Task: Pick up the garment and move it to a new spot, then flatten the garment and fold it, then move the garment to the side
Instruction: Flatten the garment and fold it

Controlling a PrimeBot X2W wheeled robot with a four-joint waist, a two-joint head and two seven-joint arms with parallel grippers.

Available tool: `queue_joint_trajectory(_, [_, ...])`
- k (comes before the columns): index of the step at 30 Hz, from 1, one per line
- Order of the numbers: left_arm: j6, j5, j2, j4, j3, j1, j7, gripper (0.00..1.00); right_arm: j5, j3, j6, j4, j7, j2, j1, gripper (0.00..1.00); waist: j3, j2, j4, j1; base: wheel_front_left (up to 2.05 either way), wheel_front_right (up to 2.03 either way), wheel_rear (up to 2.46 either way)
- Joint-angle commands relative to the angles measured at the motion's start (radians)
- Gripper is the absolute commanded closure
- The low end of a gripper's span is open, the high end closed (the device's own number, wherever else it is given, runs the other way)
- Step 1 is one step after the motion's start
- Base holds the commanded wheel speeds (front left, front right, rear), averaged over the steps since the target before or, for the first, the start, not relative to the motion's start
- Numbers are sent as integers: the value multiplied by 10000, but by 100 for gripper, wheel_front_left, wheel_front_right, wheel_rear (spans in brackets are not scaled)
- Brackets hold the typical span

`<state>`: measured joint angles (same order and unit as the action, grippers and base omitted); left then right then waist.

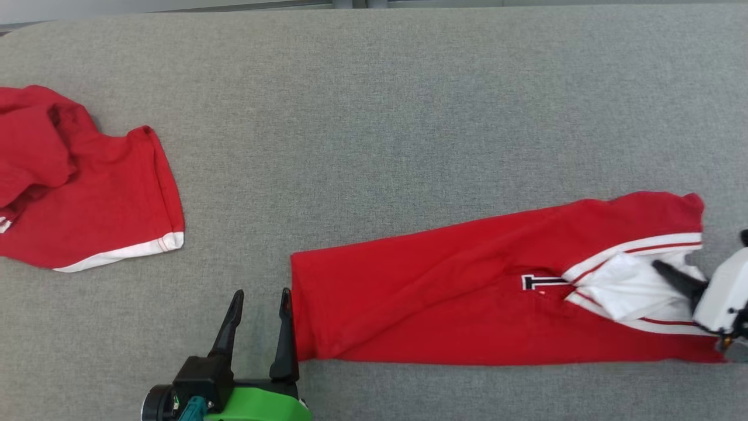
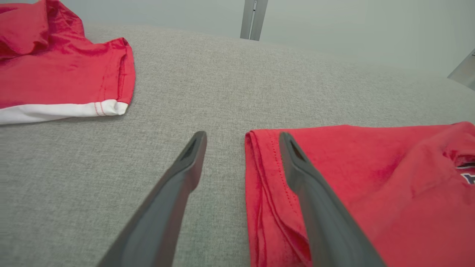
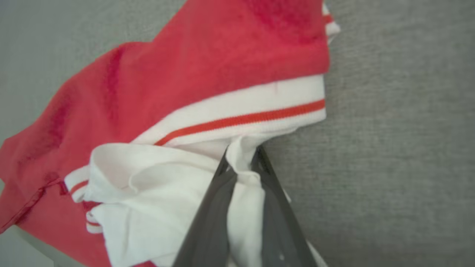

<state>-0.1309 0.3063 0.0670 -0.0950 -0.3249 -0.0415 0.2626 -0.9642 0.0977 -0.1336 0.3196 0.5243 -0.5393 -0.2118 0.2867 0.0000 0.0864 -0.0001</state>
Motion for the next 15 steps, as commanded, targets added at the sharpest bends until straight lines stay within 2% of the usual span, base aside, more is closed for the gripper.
queue_joint_trajectory(1, [88,-77,-32,-27,111,-110,26,0,-125,-446,50,352,-88,-566,-84,100,-45,0,17,1,0,0,0])
queue_joint_trajectory(9, [349,-244,-100,63,416,-268,27,0,-331,-2426,33,1198,40,-2334,-138,100,-223,0,168,1,0,0,0])
queue_joint_trajectory(12, [404,-264,-123,59,521,-326,27,0,-193,-2548,31,690,295,-2606,-234,100,-315,0,140,1,0,0,0])
queue_joint_trajectory(15, [466,-177,-140,19,556,-322,28,0,-157,-2072,28,-448,668,-2515,-196,100,-410,0,106,1,0,0,0])
